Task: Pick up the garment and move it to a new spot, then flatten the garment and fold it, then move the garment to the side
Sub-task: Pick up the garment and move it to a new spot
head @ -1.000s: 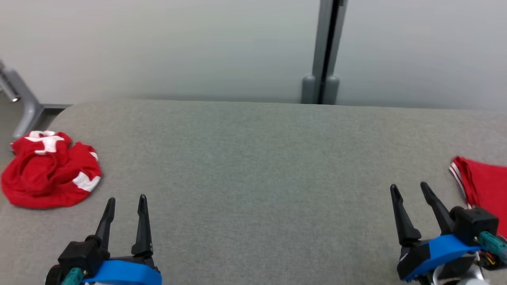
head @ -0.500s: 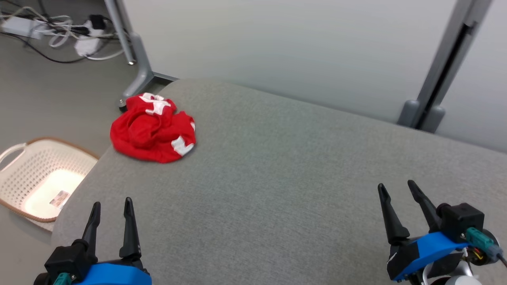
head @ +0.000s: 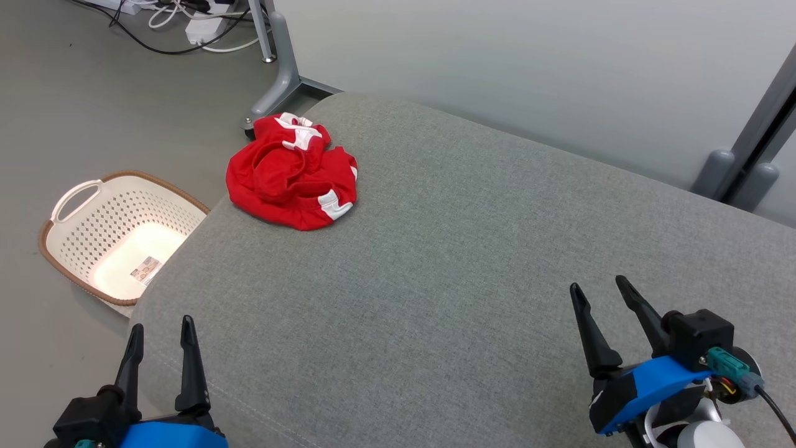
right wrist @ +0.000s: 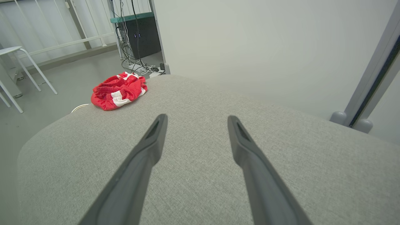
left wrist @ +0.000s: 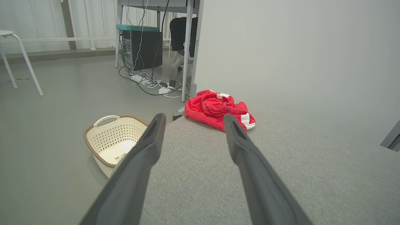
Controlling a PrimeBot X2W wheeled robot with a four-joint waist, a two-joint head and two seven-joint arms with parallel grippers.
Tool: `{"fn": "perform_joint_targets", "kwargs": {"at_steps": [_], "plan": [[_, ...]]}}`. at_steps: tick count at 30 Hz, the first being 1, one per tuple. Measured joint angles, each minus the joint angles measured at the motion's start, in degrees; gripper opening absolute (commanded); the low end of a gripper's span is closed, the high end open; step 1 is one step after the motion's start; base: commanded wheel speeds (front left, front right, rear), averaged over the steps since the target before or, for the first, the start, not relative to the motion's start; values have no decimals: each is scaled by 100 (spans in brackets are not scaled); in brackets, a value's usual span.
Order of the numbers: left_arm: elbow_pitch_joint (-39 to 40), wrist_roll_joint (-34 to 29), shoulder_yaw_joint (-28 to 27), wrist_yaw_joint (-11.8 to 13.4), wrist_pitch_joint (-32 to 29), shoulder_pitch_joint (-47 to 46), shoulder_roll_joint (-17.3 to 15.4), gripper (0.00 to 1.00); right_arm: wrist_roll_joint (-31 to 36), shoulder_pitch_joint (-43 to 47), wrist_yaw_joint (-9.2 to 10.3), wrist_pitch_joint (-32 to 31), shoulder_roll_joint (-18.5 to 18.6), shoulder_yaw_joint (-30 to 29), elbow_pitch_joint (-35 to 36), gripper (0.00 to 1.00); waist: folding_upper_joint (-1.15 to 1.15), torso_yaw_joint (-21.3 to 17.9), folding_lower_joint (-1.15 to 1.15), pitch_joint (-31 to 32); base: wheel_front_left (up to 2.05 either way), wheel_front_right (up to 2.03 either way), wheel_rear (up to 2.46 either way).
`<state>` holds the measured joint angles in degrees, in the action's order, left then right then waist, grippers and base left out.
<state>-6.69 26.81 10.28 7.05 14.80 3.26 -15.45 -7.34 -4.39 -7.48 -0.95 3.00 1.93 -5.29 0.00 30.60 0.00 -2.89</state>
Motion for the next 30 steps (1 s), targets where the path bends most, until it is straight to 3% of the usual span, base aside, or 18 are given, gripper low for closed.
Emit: {"fn": "perform_joint_targets", "kwargs": {"at_steps": [9,16,24,30], "plan": [[58,123,-9,-64,-42,-147,8,100,75,40,0,54,11,-100,-22,100,0,-30,0,-23,0,0,0],[-293,324,-171,-213,-757,-1417,-326,100,147,-81,0,-52,62,-7,205,100,0,-253,0,-496,0,0,0],[-1426,699,-520,-472,-1483,-3090,-879,100,318,-667,0,-104,289,414,515,100,0,-988,1,-1533,0,0,0],[-2076,1207,-980,-560,-1971,-3668,-1206,100,318,-1136,0,-66,399,714,611,100,0,-1691,2,-2367,0,0,0]]}}
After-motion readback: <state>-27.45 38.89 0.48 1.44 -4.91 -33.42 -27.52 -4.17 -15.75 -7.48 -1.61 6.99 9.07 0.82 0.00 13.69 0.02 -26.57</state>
